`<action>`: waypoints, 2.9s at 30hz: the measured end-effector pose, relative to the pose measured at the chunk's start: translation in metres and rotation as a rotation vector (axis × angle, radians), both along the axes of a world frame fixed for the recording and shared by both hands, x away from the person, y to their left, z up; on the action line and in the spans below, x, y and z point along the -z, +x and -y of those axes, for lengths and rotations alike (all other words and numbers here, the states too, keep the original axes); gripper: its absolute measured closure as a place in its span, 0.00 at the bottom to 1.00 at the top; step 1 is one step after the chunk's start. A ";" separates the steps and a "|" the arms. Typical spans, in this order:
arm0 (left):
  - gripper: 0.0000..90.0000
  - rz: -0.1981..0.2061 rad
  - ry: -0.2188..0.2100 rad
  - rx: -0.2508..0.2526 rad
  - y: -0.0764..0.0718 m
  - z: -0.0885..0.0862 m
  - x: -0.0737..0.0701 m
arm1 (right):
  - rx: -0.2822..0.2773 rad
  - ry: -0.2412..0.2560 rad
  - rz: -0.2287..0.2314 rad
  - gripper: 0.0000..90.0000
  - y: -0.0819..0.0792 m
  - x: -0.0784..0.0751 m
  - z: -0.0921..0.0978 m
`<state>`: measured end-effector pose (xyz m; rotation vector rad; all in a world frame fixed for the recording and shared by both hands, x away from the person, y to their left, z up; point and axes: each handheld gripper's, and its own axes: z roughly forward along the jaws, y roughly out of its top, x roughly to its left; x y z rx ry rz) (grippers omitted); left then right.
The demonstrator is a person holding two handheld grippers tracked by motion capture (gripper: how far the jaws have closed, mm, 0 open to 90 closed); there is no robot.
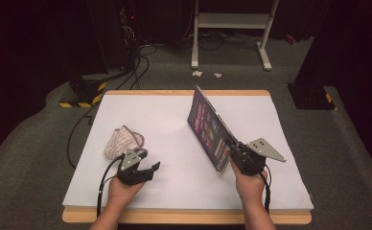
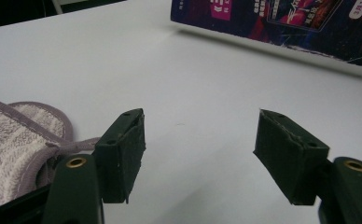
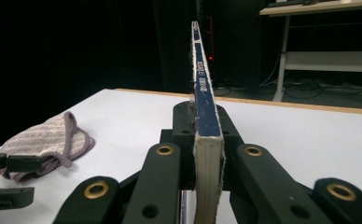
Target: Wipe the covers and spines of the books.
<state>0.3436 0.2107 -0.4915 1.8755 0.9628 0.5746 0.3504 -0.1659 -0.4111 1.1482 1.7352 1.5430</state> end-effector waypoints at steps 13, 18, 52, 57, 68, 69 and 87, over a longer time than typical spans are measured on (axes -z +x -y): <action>0.37 0.001 -0.003 -0.008 0.000 -0.002 -0.001 | 0.112 -0.001 0.024 0.94 0.003 -0.002 0.026; 0.37 -0.003 -0.005 -0.010 0.001 -0.003 0.000 | 0.164 -0.007 0.034 0.94 0.002 -0.002 0.037; 0.38 -0.011 0.008 -0.010 0.001 -0.004 -0.001 | -0.093 -0.166 -0.102 0.94 0.005 0.051 -0.070; 0.38 -0.012 0.010 -0.013 0.000 -0.005 -0.001 | -0.119 -0.181 -0.128 0.93 0.007 0.061 -0.079; 0.38 -0.021 0.007 -0.020 -0.001 -0.009 -0.001 | -0.179 -0.232 -0.169 0.84 0.003 0.079 -0.104; 0.38 -0.021 0.007 -0.020 -0.001 -0.009 -0.001 | -0.179 -0.232 -0.169 0.84 0.003 0.079 -0.104; 0.38 -0.018 0.010 -0.018 -0.003 -0.007 -0.001 | -0.309 -0.175 -0.230 0.56 -0.003 0.078 -0.118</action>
